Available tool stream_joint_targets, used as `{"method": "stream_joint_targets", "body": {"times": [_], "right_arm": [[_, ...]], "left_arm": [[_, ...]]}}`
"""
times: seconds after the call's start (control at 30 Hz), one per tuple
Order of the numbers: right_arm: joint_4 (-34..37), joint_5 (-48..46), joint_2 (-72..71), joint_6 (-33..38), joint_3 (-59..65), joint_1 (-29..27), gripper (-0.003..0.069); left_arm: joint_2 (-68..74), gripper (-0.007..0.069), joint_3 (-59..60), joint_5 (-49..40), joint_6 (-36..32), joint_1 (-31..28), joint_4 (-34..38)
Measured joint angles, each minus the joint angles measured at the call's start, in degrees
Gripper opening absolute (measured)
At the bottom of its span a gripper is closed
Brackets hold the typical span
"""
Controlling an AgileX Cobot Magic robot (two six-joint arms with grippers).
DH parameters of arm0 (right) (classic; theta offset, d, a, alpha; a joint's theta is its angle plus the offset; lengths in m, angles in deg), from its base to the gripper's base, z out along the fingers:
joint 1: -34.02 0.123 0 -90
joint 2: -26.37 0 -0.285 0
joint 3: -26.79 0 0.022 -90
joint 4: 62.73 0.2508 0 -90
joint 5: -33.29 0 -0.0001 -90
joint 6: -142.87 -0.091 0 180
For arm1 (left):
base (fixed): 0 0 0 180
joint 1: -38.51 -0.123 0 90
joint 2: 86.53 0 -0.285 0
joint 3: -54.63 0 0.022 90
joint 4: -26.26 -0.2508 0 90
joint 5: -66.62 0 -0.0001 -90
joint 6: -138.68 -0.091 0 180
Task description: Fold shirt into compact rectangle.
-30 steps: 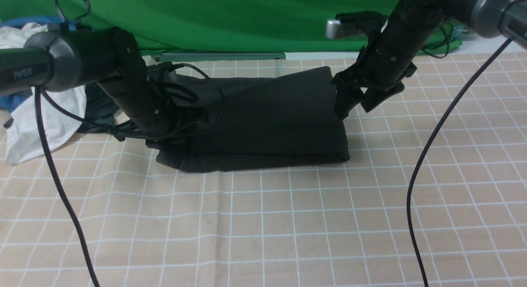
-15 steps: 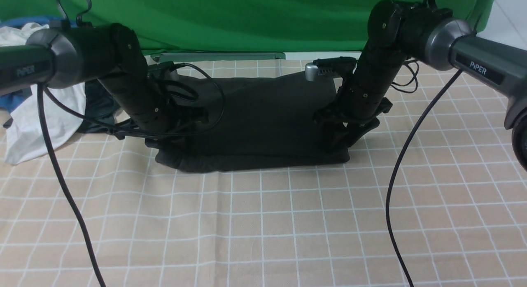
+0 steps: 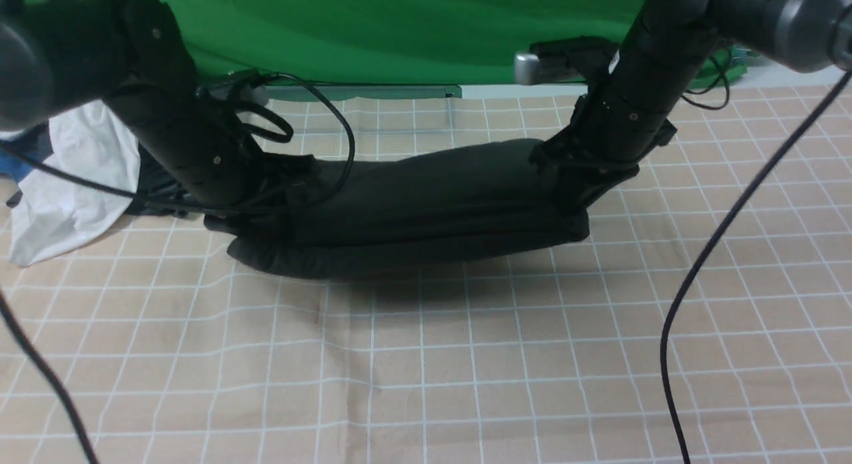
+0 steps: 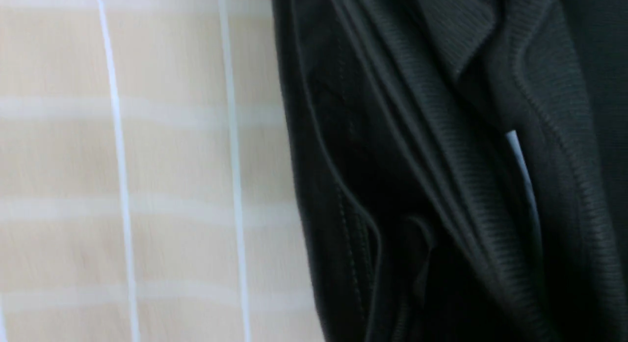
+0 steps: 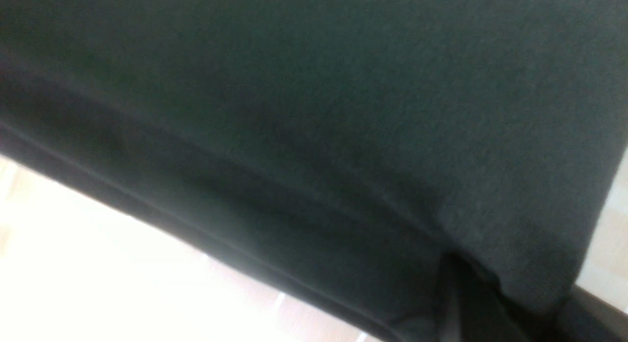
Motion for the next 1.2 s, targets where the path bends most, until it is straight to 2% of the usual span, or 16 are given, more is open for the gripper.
{"method": "stream_joint_targets", "body": {"times": [0.2,0.3,0.4,0.47,0.5,0.57,0.6,0.67,0.73,0.8,0.87,0.93,1.0,1.13,1.2], "right_arm": [[1.9,1.5,-6.0,-0.4,17.1,3.1,0.0122],[1.9,3.7,-6.4,-0.4,21.3,5.0,0.0122],[1.1,5.7,-6.4,-1.1,23.9,6.6,0.0161],[-0.7,5.7,-6.4,-1.2,24.5,7.4,0.0237],[-1.5,5.5,-6.4,-1.3,24.5,7.5,0.0302],[-2.0,5.5,-6.5,-1.3,24.5,7.5,0.0346],[-2.5,5.5,-6.6,-1.3,24.5,7.5,0.0398],[-3.7,4.8,-7.0,-1.2,24.5,7.5,0.0416],[-5.7,3.8,-8.0,-1.2,24.5,7.5,0.0391],[-8.6,2.6,-10.4,-1.5,24.5,7.5,0.029],[-11.8,1.6,-14.7,-3.1,24.5,7.5,0.0154],[-14.8,1.4,-19.5,-4.8,24.5,7.5,0.007],[-16.4,1.5,-24.7,-6.2,24.5,7.5,0.0041],[-17.8,4.9,-40.5,-7.5,24.7,7.5,0.0036],[-17.9,9.8,-50.1,-7.8,25.8,7.5,0.0036]], "left_arm": [[-7.4,0.0108,14.8,4.4,0.7,0.3,3.0],[-8.5,0.0108,18.9,6.0,0.7,0.3,3.9],[-8.5,0.0108,21.2,7.1,0.2,0.3,4.2],[-8.5,0.0112,22.0,8.1,-0.7,0.2,2.8],[-8.5,0.0126,22.1,8.4,-1.2,0.2,2.2],[-8.5,0.0158,22.3,8.9,-1.5,0.2,1.5],[-8.5,0.0214,22.3,8.9,-1.5,0.2,0.9],[-8.6,0.0323,22.3,8.5,-1.6,0.2,0.1],[-8.6,0.0402,22.2,7.9,-1.6,0.1,-0.1],[-8.9,0.0481,21.3,6.1,-1.6,0.0,-0.4],[-9.8,0.0502,20.2,5.0,-1.6,0.0,-0.6],[-11.6,0.0473,19.5,4.5,-1.6,0.0,-0.6],[-13.4,0.0399,19.4,4.4,-1.7,0.0,-0.7],[-21.8,0.0115,19.4,4.7,-3.3,-0.1,-0.8],[-27.8,0.004,19.4,6.7,-4.1,-0.2,-0.8]]}}
